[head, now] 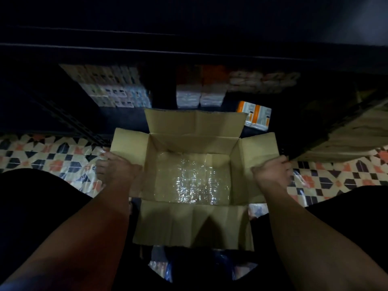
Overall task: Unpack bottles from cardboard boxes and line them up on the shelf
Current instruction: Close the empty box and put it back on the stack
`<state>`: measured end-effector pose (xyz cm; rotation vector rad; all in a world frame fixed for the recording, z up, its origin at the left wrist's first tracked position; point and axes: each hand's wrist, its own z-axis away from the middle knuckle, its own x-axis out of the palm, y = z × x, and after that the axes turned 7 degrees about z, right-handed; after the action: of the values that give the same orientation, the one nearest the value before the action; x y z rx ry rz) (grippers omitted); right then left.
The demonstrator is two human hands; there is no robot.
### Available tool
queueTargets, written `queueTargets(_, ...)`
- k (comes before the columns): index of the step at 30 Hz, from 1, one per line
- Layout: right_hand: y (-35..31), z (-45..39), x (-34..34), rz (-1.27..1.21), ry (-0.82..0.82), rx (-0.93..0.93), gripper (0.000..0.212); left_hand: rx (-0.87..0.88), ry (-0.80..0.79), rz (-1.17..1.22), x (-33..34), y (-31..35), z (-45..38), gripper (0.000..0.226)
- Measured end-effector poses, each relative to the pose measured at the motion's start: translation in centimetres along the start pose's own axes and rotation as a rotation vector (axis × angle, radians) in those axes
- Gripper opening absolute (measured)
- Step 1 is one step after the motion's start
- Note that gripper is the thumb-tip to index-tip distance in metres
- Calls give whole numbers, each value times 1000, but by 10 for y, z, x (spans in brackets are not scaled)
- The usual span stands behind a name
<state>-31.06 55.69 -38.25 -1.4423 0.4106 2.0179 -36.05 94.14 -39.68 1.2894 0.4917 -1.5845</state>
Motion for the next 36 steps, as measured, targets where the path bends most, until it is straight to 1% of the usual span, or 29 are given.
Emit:
queueTargets(1,-4,3,-4,31,24,-8,84,56,17,-58,-4,1,4,107)
queueTargets(3,-11,11,-9,66,53,-44,72,144,75,-263,-13,1,13,100)
queueTargets(4,-14,16,-10,69,74,-79,66,185,104,-310,-15,2,18,94)
queueTargets(7,-22,32,-9,119,175,-215,46,340,166,-303,-19,7,34,67)
queueTargets(9,-29,44,-10,179,172,-306,48,422,98,-189,-17,11,44,59)
queueTargets(12,-36,62,-10,279,100,-459,69,559,-85,-26,-5,23,67,66)
queueTargets(13,-38,67,-9,289,60,-521,70,595,-133,8,1,26,73,66)
queueTargets(15,-40,71,-2,273,-30,-634,53,639,-210,14,12,30,79,60)
queueTargets(16,-41,70,4,273,-86,-667,48,644,-261,-21,17,30,79,61)
queueTargets(18,-40,68,13,327,-198,-703,53,637,-351,-121,23,29,74,80)
queueTargets(19,-39,64,20,348,-237,-698,52,638,-370,-160,26,28,70,89)
queueTargets(21,-34,59,29,400,-284,-637,46,631,-373,-178,32,23,61,97)
queueTargets(23,-30,52,34,384,-320,-557,72,581,-356,-127,39,22,49,100)
queueTargets(24,-28,49,36,354,-326,-525,82,560,-331,-104,42,22,44,99)
queueTargets(26,-27,45,39,243,-305,-489,91,540,-248,-76,47,25,33,92)
queueTargets(28,-27,37,45,91,-312,-401,106,512,-162,10,51,34,19,88)
queueTargets(29,-27,33,49,17,-324,-340,112,487,-127,76,50,41,12,93)
queueTargets(31,-23,23,54,-109,-370,-229,118,425,-88,210,47,55,-2,115)
queueTargets(32,-20,17,56,-154,-411,-192,118,398,-97,269,44,62,-10,126)
queueTargets(34,-11,2,63,-190,-504,-161,120,365,-173,316,39,78,-25,140)
queueTargets(35,-6,-5,65,-219,-560,-147,125,353,-221,312,37,84,-32,142)
queueTargets(36,-2,-9,64,-273,-618,-121,134,343,-258,313,36,89,-40,135)
